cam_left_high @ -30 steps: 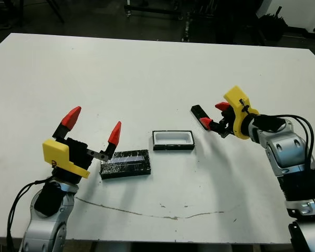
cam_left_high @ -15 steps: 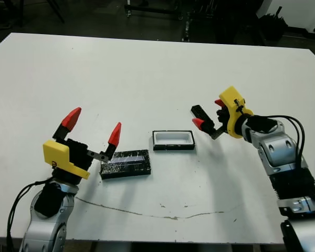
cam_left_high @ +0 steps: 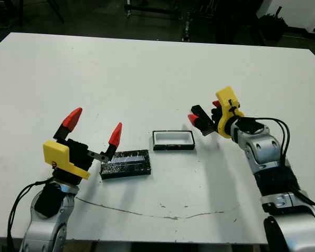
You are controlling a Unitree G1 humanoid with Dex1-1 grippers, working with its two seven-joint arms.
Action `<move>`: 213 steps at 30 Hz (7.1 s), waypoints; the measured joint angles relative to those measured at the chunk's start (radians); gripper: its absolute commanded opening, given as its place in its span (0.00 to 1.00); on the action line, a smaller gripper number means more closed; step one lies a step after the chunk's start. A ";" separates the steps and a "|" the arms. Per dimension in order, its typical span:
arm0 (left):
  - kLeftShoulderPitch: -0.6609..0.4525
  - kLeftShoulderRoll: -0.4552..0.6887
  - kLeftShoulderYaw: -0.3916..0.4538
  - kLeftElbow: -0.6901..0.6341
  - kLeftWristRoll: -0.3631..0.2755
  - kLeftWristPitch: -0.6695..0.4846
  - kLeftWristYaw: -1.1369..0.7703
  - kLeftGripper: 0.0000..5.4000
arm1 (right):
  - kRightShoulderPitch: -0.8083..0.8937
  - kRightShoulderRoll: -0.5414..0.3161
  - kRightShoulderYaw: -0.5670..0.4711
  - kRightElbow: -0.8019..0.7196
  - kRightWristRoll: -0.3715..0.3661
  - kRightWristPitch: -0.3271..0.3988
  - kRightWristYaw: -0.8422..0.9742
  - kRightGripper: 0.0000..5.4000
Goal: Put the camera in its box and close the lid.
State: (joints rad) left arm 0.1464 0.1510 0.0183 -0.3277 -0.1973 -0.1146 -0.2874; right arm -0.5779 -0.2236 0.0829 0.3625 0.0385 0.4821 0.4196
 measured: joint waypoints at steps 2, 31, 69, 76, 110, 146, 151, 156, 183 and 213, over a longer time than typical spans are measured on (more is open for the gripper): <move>0.000 0.000 0.000 0.000 0.001 0.000 0.001 1.00 | 0.000 0.004 -0.002 0.005 0.000 -0.004 -0.007 1.00; 0.002 0.000 0.000 -0.001 0.002 0.000 0.000 1.00 | 0.054 0.084 -0.061 0.033 0.031 -0.035 -0.114 0.84; 0.005 0.001 0.003 -0.006 -0.011 -0.003 0.000 1.00 | 0.083 0.111 -0.079 -0.069 0.021 0.038 -0.248 0.32; 0.008 0.001 0.003 -0.007 -0.011 -0.003 0.001 1.00 | 0.077 0.025 -0.095 -0.096 0.107 0.055 -0.031 0.32; 0.009 -0.007 -0.011 -0.014 0.003 -0.002 0.010 1.00 | -0.252 -0.250 0.232 0.006 0.043 -0.153 0.886 0.32; 0.033 -0.008 -0.022 -0.036 0.002 0.001 0.017 1.00 | -0.288 -0.235 0.378 0.103 -0.138 -0.247 0.970 0.32; 0.034 -0.008 -0.022 -0.036 0.003 0.001 0.018 1.00 | -0.288 -0.234 0.378 0.111 -0.139 -0.242 0.970 0.32; 0.037 -0.008 -0.025 -0.038 0.009 0.001 0.022 1.00 | -0.295 -0.223 0.387 0.144 -0.144 -0.251 0.979 0.32; 0.047 -0.016 -0.040 -0.053 0.021 0.008 0.034 1.00 | -0.363 -0.174 0.402 0.203 -0.158 -0.178 1.009 0.32; 0.055 -0.031 -0.044 -0.082 0.016 0.037 0.047 1.00 | -0.399 -0.117 0.420 0.306 -0.198 -0.263 1.006 0.32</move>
State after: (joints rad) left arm 0.2011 0.1202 -0.0257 -0.4098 -0.1811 -0.0779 -0.2405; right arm -0.9774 -0.3410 0.5030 0.6686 -0.1591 0.2192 1.4258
